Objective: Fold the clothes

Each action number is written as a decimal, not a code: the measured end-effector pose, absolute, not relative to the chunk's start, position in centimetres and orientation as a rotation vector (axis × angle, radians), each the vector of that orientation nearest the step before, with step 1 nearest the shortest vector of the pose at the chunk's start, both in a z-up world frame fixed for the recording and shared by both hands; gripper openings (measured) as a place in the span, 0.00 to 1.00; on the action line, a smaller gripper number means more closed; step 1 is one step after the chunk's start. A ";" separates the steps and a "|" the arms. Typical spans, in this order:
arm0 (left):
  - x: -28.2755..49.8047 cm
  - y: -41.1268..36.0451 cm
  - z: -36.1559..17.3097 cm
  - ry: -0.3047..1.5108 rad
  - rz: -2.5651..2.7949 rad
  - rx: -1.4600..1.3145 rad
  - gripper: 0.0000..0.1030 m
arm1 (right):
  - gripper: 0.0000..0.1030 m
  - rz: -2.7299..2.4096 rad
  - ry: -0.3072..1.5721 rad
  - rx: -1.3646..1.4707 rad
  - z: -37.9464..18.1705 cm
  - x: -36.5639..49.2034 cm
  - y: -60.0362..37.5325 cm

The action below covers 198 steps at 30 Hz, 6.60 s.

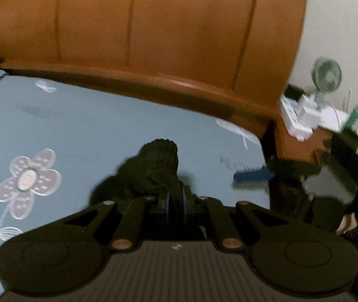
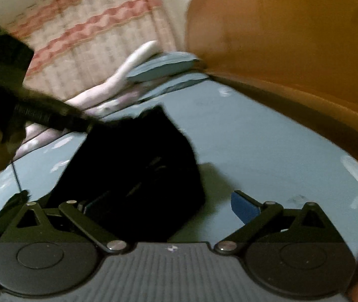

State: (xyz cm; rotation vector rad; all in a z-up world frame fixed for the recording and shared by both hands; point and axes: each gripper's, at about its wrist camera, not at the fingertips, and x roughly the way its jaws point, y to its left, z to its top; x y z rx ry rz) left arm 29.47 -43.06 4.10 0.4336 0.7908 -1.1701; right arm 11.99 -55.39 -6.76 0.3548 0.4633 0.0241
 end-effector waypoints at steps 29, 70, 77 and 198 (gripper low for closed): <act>19.5 -28.0 -1.6 0.778 -0.899 0.617 0.46 | 0.99 0.037 0.493 0.528 -7.1 9.7 -53.3; 15.1 6.3 -5.6 0.914 -0.081 -0.580 0.71 | 0.99 0.136 0.588 0.447 -4.0 11.0 -41.7; 15.1 6.7 -7.0 0.941 -0.104 -0.666 0.71 | 0.99 0.145 0.611 0.437 -4.6 11.2 -41.3; 24.6 -1.9 -6.8 0.939 -0.312 -0.374 0.71 | 1.00 0.439 0.726 0.162 -8.5 32.8 -28.0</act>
